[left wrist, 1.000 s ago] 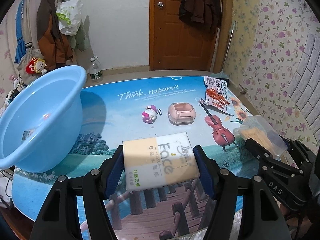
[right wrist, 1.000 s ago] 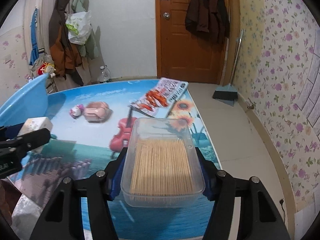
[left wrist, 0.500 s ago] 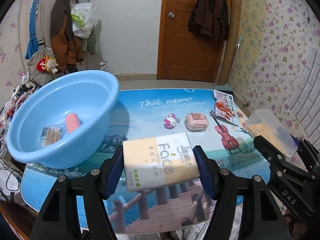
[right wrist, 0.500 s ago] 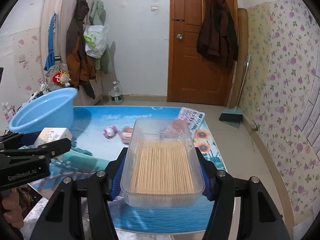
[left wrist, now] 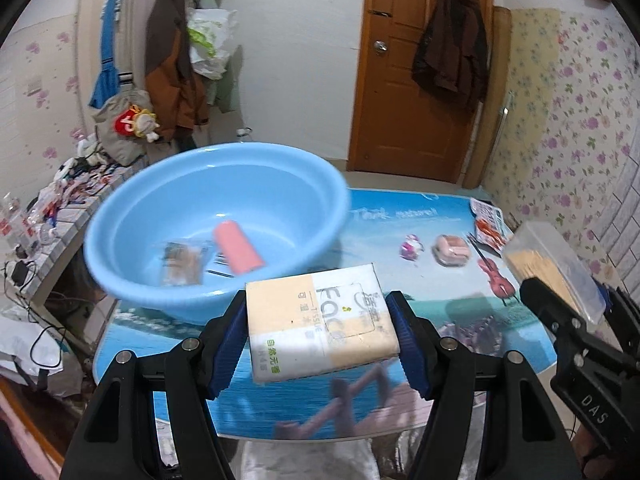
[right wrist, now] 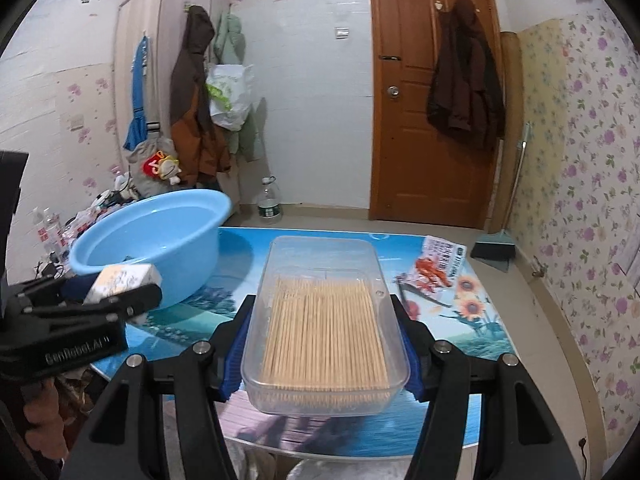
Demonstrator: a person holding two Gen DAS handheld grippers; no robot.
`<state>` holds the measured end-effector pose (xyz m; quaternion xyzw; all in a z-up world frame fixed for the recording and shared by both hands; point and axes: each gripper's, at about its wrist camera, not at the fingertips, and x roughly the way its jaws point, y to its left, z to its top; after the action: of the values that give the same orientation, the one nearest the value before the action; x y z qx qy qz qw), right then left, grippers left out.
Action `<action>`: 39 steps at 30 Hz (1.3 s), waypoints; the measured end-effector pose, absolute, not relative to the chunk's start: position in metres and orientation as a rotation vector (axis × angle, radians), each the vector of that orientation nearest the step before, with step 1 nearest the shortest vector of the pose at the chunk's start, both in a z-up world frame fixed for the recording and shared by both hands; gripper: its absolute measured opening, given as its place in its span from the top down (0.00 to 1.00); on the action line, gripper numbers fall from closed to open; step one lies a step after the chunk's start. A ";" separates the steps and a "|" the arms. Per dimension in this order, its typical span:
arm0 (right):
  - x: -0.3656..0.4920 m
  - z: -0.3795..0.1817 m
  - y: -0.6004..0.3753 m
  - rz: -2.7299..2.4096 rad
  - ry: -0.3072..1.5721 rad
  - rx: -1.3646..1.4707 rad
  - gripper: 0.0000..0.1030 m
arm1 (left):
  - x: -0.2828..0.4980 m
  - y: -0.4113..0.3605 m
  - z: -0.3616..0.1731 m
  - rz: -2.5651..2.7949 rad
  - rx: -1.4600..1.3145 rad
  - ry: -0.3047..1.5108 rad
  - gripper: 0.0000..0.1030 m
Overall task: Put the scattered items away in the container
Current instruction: 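Carry the Face box and toothpick box over the blue basin with both grippers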
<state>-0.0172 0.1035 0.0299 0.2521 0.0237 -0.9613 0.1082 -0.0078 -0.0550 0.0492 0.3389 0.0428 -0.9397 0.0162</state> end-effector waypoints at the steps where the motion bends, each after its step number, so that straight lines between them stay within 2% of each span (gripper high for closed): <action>1: -0.016 0.030 0.100 -2.826 0.074 0.740 0.39 | -0.006 -0.059 0.051 -2.920 1.046 0.140 0.37; 19: 0.003 0.075 0.062 -2.779 0.107 0.693 0.39 | 0.011 -0.089 0.078 -2.902 0.930 0.151 0.37; 39: 0.002 0.090 0.029 -2.711 0.138 0.701 0.39 | 0.009 -0.106 0.082 -2.875 0.938 0.138 0.37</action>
<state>0.0017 0.0291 0.0895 0.2465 0.0485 -0.9532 0.1684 0.0090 -0.1057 0.0820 0.3094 0.0456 -0.9481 0.0572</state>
